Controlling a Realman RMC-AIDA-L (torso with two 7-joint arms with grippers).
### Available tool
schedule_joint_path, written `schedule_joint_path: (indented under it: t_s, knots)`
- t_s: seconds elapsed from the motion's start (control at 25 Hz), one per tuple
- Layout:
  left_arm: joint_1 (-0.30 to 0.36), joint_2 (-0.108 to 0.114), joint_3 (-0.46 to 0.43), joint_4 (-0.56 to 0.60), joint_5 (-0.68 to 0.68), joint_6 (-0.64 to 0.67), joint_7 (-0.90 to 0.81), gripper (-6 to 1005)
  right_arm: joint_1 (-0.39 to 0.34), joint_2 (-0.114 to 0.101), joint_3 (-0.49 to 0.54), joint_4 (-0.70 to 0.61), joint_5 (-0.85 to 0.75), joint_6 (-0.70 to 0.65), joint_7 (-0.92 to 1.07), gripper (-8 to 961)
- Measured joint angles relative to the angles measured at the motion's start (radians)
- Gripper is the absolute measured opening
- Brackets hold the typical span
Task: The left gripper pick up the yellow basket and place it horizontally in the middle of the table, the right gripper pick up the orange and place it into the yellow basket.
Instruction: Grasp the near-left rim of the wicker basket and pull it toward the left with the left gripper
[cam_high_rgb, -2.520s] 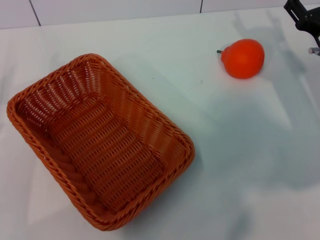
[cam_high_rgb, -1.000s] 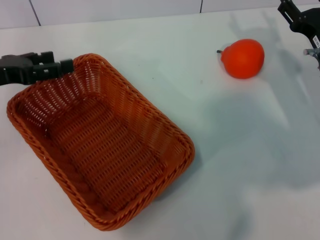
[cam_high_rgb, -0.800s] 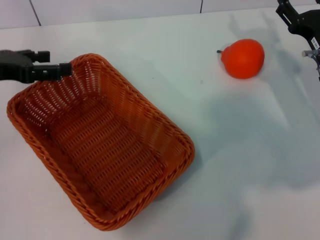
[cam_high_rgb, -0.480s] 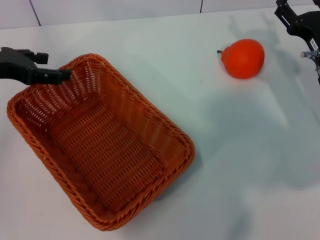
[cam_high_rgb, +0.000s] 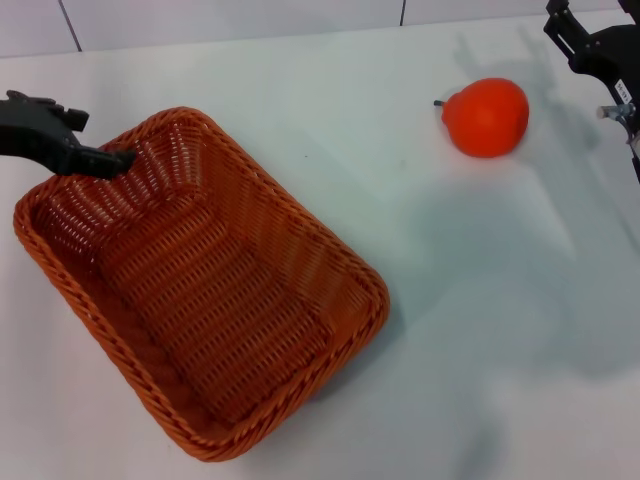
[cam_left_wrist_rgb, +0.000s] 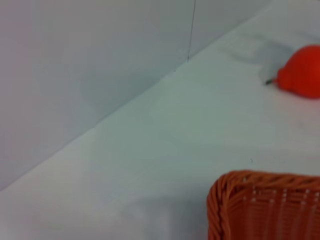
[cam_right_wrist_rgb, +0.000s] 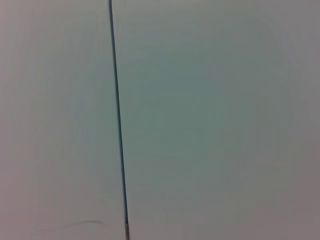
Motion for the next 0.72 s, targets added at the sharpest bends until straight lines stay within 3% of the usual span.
schedule_joint_path:
  t_s: [0.32, 0.56, 0.72]
  knots:
    - [-0.019, -0.008, 0.015, 0.001, 0.080, 0.007, -0.004, 875, 0.001, 0.000, 0.000, 0.000, 0.000, 0.001, 0.000, 933]
    - [-0.035, -0.040, 0.019, 0.003, 0.154, -0.002, -0.004, 875, 0.001, 0.000, 0.000, 0.000, 0.000, 0.005, 0.000, 931]
    - [-0.036, -0.050, 0.020, 0.011, 0.165, -0.014, -0.004, 874, 0.001, 0.000, 0.000, 0.000, 0.000, 0.006, 0.000, 930]
